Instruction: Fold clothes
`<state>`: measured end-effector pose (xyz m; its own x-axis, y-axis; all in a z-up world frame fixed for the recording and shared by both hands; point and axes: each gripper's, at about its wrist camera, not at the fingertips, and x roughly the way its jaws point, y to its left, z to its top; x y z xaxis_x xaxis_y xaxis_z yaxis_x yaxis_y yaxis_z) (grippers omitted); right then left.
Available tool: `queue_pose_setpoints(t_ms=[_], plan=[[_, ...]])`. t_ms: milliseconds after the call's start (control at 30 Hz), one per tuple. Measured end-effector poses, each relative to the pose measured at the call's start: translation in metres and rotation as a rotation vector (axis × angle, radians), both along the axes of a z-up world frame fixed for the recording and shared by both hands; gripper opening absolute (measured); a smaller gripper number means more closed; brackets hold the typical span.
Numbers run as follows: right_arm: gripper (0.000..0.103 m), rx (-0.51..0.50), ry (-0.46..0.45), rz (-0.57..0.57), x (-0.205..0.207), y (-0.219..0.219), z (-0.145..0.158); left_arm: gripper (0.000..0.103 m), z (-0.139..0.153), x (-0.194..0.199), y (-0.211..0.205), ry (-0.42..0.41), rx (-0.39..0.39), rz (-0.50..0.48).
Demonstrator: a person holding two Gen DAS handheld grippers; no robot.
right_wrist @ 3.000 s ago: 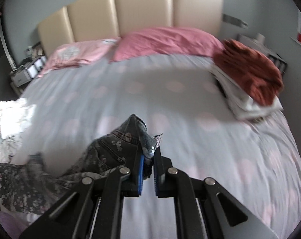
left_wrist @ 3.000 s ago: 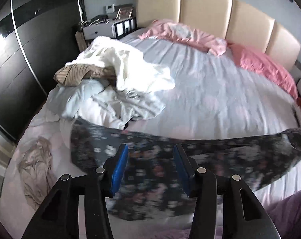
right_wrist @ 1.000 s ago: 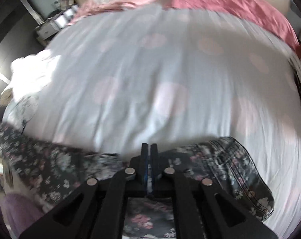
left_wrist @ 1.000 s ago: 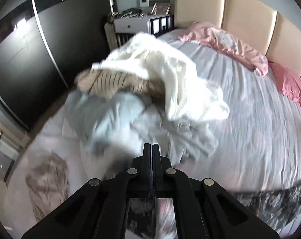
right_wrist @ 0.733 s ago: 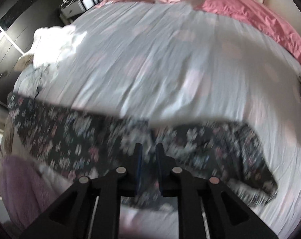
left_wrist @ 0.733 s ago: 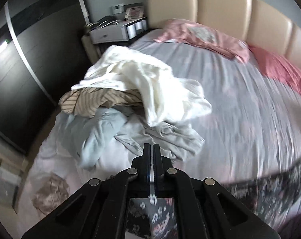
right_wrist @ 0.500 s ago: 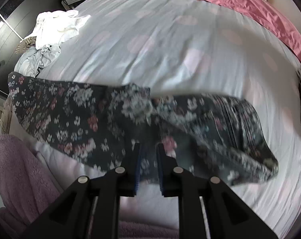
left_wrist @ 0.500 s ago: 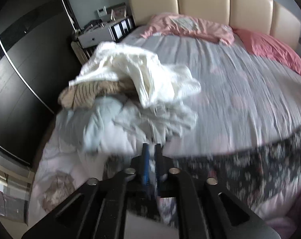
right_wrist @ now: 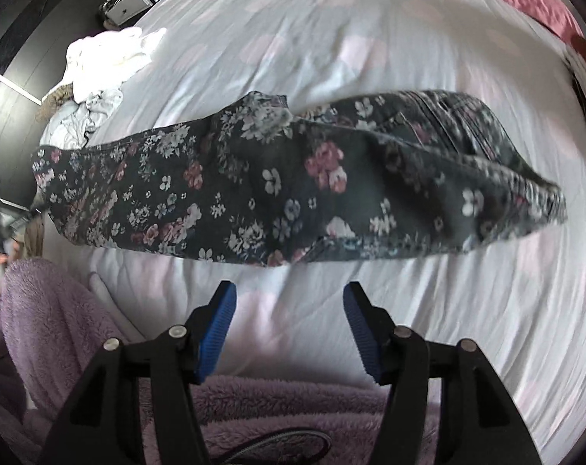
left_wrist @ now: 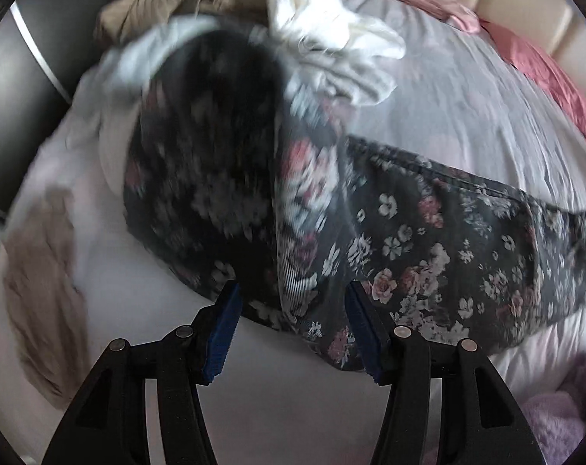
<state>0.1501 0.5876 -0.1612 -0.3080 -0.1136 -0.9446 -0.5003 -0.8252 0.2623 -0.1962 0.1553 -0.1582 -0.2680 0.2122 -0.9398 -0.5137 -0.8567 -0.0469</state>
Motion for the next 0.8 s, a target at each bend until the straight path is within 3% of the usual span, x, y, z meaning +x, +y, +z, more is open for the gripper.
queue_pose_setpoints(t_ms=[100, 133, 233, 267, 500, 700, 733, 800], plan=[[0.057, -0.003, -0.002, -0.038, 0.004, 0.004, -0.002, 0.052, -0.008, -0.001, -0.002, -0.031, 0.038, 0.031], [0.057, -0.008, -0.002, -0.058, 0.005, 0.007, -0.003, 0.038, -0.010, 0.000, 0.000, -0.031, 0.037, 0.032], [0.057, -0.028, -0.002, -0.135, 0.011, 0.018, -0.010, 0.011, -0.008, 0.006, 0.007, -0.008, 0.030, 0.012], [0.057, -0.039, -0.002, -0.154, 0.012, 0.021, -0.012, 0.007, -0.003, 0.009, 0.010, 0.010, 0.039, -0.005], [0.057, -0.120, -0.019, -0.202, 0.006, 0.031, -0.031, 0.004, 0.067, 0.012, 0.022, 0.133, 0.165, -0.042], [0.056, -0.187, -0.011, -0.318, -0.005, 0.052, -0.052, 0.004, 0.103, 0.012, 0.037, 0.192, 0.187, -0.084], [0.055, -0.188, -0.016, -0.337, -0.006, 0.055, -0.057, 0.004, 0.105, 0.010, 0.038, 0.196, 0.187, -0.086], [0.038, -0.176, -0.030, -0.368, -0.008, 0.060, -0.064, 0.004, 0.109, 0.005, 0.039, 0.201, 0.187, -0.087]])
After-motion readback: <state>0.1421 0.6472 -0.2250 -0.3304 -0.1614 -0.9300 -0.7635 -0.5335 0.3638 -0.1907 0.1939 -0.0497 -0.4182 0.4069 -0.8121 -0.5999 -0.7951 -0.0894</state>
